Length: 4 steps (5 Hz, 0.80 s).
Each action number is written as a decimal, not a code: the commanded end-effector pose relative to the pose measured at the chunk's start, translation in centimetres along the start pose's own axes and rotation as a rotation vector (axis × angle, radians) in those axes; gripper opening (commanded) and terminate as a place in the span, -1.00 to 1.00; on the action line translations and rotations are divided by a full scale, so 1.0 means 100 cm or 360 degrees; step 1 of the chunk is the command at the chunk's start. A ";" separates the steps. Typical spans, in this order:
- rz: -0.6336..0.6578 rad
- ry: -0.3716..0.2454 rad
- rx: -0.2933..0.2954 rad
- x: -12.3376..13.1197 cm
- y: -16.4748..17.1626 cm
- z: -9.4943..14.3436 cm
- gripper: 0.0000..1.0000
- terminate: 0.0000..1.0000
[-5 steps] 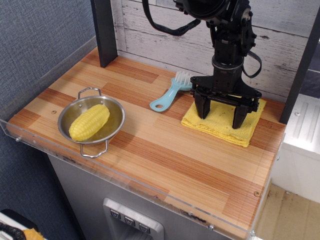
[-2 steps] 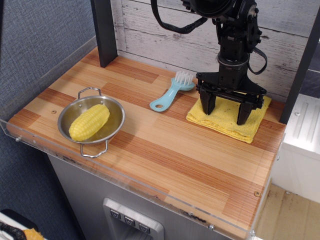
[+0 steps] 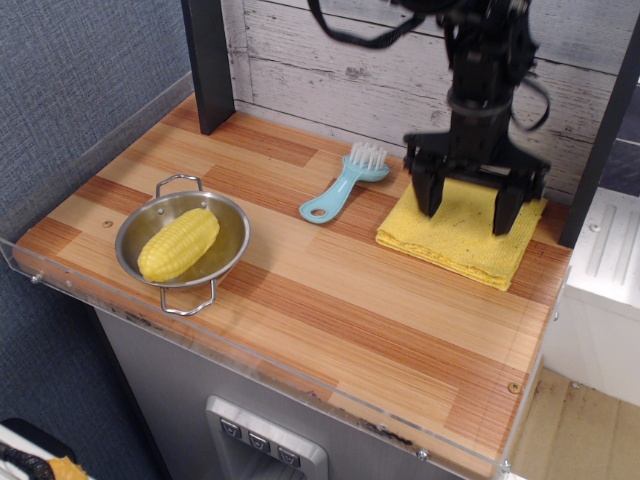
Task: Slide yellow cloth up, to top edge of table.
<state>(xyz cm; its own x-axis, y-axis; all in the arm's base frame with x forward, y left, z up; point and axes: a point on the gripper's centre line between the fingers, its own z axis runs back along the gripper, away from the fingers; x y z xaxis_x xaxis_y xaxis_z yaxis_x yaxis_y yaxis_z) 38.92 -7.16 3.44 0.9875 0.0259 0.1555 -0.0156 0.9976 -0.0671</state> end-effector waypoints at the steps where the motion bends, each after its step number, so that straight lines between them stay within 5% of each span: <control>1: -0.0014 -0.0279 0.0052 0.038 -0.010 0.087 1.00 -1.00; 4: -0.0026 -0.0474 0.0073 0.010 0.006 0.168 1.00 -1.00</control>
<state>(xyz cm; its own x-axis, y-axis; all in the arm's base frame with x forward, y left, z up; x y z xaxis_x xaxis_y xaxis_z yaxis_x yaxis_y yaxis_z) 37.56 -5.72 17.88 0.9227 0.0112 0.3854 -0.0088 0.9999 -0.0081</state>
